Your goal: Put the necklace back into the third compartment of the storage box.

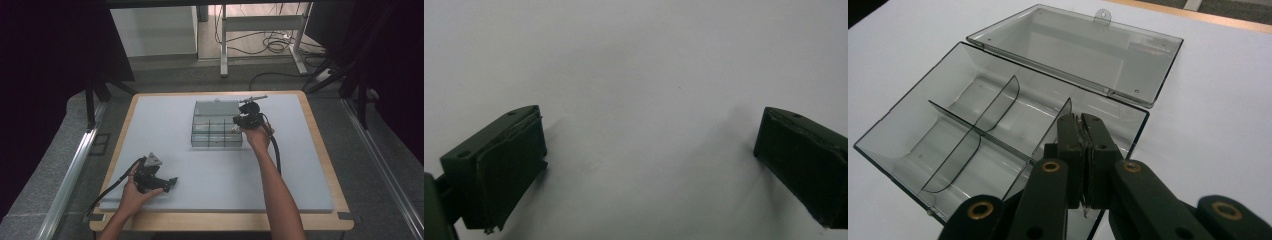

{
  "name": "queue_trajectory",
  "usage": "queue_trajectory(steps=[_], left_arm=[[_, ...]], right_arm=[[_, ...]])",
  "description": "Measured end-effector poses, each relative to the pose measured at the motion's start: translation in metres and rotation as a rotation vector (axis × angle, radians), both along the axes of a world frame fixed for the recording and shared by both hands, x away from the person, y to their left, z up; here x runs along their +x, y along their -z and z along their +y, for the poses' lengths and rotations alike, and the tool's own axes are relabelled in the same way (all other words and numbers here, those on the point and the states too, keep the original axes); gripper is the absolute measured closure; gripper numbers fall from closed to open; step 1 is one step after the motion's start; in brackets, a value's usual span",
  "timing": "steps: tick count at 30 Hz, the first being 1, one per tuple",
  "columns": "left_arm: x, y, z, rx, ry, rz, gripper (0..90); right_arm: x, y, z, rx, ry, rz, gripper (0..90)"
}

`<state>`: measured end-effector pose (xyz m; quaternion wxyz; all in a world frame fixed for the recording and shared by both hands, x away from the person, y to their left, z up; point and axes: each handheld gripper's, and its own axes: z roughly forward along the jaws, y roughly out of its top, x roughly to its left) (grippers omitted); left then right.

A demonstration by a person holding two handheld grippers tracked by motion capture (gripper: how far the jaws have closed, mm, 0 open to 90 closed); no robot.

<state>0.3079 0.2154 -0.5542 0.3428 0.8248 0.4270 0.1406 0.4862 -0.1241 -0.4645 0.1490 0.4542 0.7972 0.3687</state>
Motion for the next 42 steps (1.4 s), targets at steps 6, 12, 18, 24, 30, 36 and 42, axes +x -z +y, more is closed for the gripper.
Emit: queue_trajectory(steps=[6, 12, 18, 24, 30, 36, 42], left_arm=[[0.0, 0.0, 0.0, -0.001, 0.0, 0.0, 0.1], [0.0, 0.0, 0.0, -0.002, 0.0, 0.0, 0.1], [0.0, 0.0, 0.0, -0.001, 0.0, 0.0, 0.1], [0.0, 0.0, 0.0, -0.001, 0.0, 0.0, 0.1], [0.0, 0.0, 0.0, -0.001, -0.001, -0.001, 0.1], [0.0, 0.0, 0.0, -0.002, -0.001, -0.001, 0.1], [0.0, 0.0, 0.0, -0.001, -0.001, -0.001, 0.1]], right_arm=[[0.002, 0.007, -0.002, -0.005, 0.021, 0.001, 78.5], [-0.002, 0.004, -0.008, 0.013, 0.024, -0.007, 68.3], [-0.019, -0.002, -0.02, 0.049, 0.005, -0.032, 57.9], [-0.05, -0.004, -0.038, 0.051, -0.033, -0.068, 46.8], [-0.077, 0.001, -0.058, 0.075, -0.064, -0.074, 42.4], [-0.108, 0.013, -0.075, 0.058, -0.088, -0.062, 36.2], [-0.133, 0.026, -0.087, 0.033, -0.11, -0.05, 33.0]])
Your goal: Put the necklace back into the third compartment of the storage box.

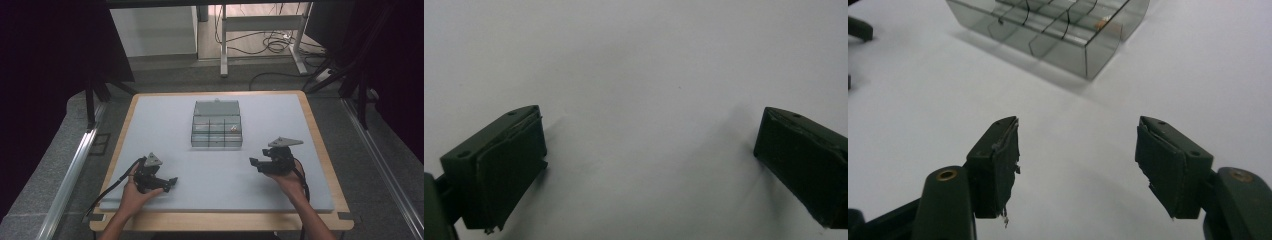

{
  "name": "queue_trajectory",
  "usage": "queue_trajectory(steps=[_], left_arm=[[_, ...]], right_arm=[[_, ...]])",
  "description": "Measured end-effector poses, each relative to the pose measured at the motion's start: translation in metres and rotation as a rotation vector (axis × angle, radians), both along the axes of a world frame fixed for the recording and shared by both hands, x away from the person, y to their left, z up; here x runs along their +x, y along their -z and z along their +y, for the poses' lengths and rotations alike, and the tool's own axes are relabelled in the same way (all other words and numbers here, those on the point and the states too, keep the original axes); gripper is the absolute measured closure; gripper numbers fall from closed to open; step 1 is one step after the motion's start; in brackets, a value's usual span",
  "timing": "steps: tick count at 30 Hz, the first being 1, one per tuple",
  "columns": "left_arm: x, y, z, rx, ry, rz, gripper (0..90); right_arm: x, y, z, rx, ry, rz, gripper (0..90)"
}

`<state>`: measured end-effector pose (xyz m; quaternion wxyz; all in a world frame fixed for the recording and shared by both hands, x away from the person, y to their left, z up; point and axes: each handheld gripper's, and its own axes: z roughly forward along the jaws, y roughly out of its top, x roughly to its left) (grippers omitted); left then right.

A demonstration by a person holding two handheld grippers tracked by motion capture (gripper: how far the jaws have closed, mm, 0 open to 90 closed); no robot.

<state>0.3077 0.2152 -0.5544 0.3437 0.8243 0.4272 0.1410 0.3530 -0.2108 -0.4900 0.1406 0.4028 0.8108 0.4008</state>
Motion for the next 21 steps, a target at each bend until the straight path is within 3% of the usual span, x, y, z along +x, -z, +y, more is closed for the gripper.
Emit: queue_trajectory(steps=[5, 13, 21], left_arm=[[0.0, 0.0, 0.0, 0.0, 0.0, 0.0, 0.1], [0.0, -0.0001, 0.0001, 0.001, 0.0, 0.0, 0.1], [0.0, 0.0, 0.0, -0.001, 0.0, 0.0, 0.1]], right_arm=[[-0.0082, 0.003, -0.0023, -0.022, -0.006, 0.004, 32.1], [-0.0091, -0.001, -0.0052, 0.006, -0.004, -0.009, 32.0], [-0.0045, 0.0056, -0.0085, -0.026, -0.024, 0.005, 28.1]])
